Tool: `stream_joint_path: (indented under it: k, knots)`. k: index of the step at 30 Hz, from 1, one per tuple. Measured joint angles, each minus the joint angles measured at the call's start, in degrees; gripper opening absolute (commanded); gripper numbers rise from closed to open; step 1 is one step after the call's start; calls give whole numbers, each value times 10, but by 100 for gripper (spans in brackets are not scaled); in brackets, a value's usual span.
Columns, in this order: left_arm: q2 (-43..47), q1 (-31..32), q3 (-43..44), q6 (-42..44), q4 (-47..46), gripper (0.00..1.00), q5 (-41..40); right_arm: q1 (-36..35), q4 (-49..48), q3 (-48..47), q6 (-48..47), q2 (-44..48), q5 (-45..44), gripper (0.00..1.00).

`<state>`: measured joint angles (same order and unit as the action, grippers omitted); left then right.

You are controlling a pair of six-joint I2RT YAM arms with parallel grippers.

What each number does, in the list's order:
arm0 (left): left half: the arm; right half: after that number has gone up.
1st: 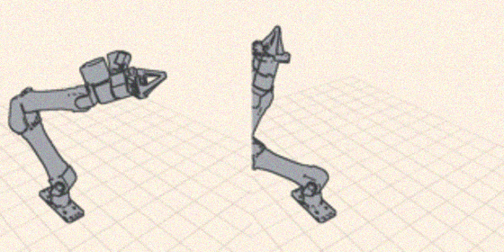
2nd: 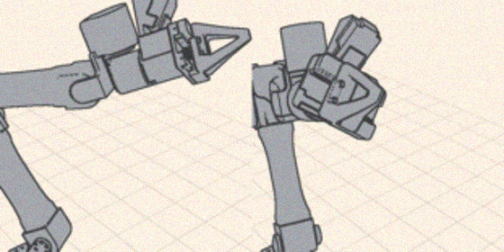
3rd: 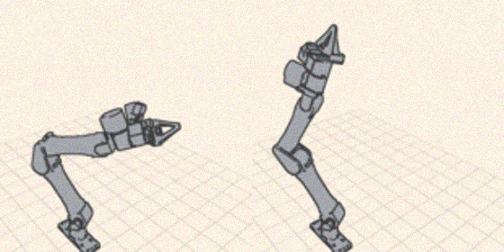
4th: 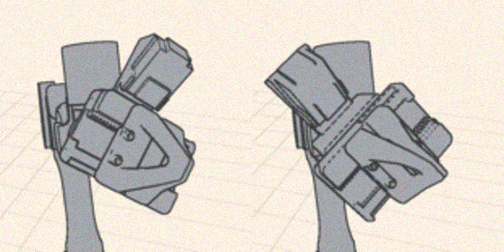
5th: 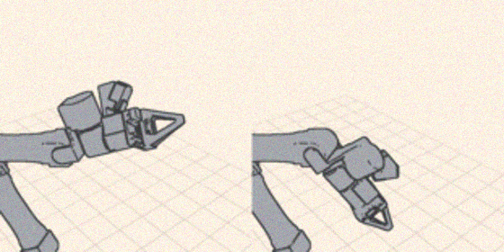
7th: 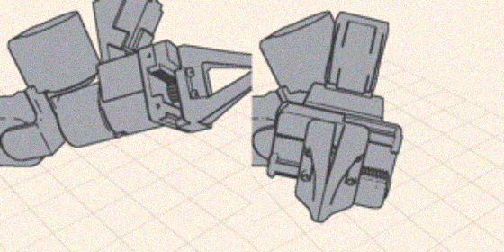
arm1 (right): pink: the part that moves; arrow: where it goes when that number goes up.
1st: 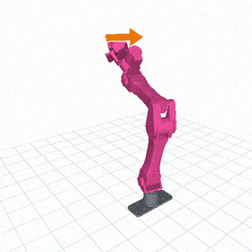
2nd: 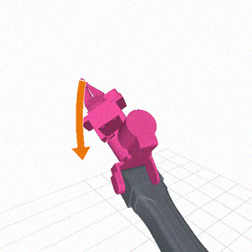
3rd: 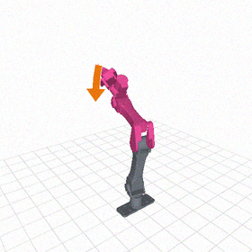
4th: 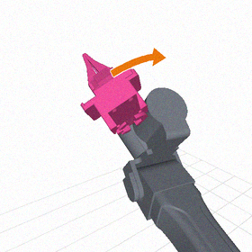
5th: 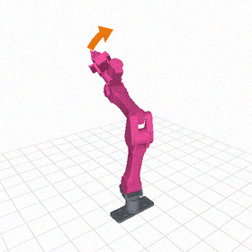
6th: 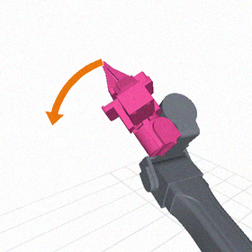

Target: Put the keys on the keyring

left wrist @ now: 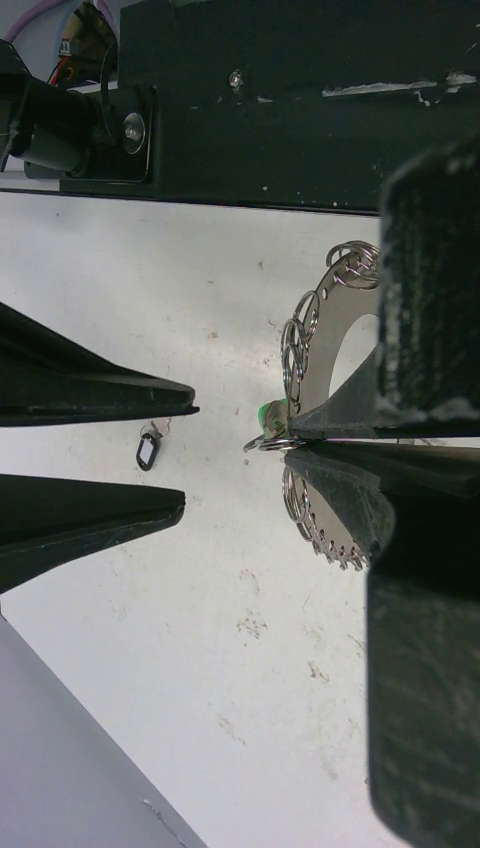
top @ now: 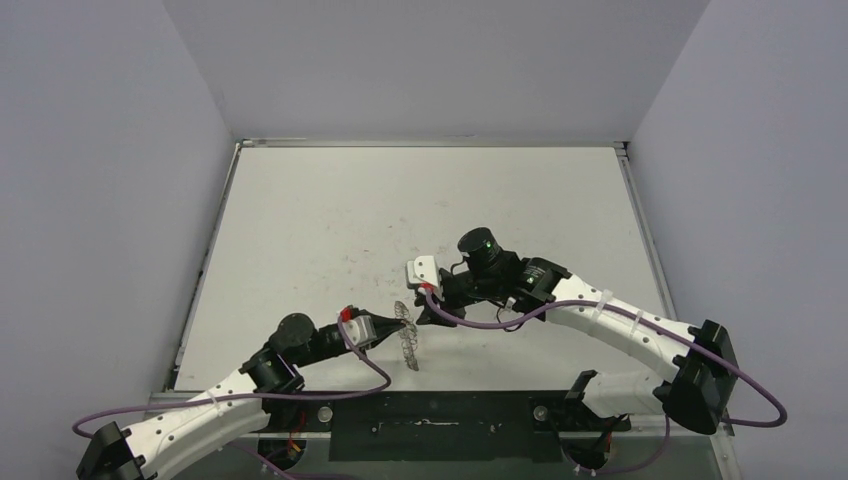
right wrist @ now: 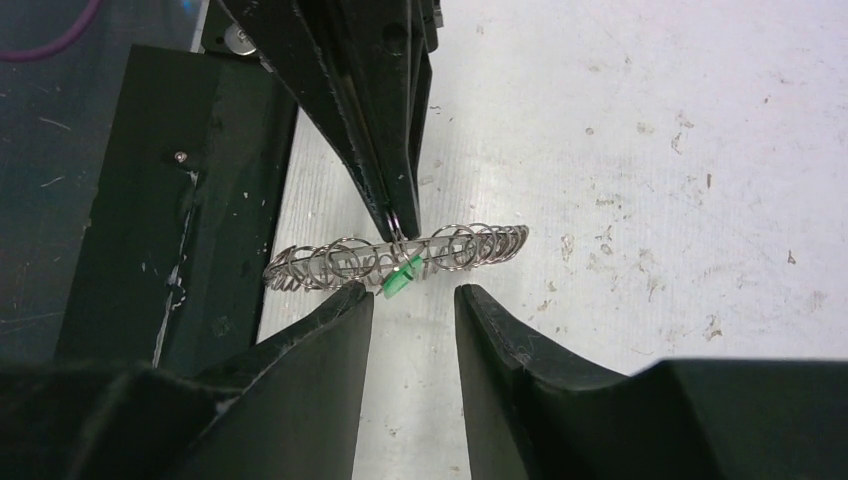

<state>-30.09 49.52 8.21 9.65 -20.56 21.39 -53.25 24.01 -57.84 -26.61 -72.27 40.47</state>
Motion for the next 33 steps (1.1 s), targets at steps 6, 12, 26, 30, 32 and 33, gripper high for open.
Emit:
stream_joint_path:
  k: [6,12,26,30,32,33]
  knots:
    - [8,0,-12,1,-25,0,4,12,-19,6,2,-7,33,36]
    - [12,0,-12,2,-35,0,11,11,-37,7,4,-27,53,23]
    - [11,0,-12,3,-31,0,17,12,-43,25,-8,-45,59,11]
    - [11,0,-12,2,-30,0,17,12,-45,26,-9,-45,59,16]
    - [11,0,-12,2,-30,0,17,12,-46,28,-9,-46,57,19]
    - [11,0,-12,3,-31,0,17,12,-46,30,-9,-46,56,22]
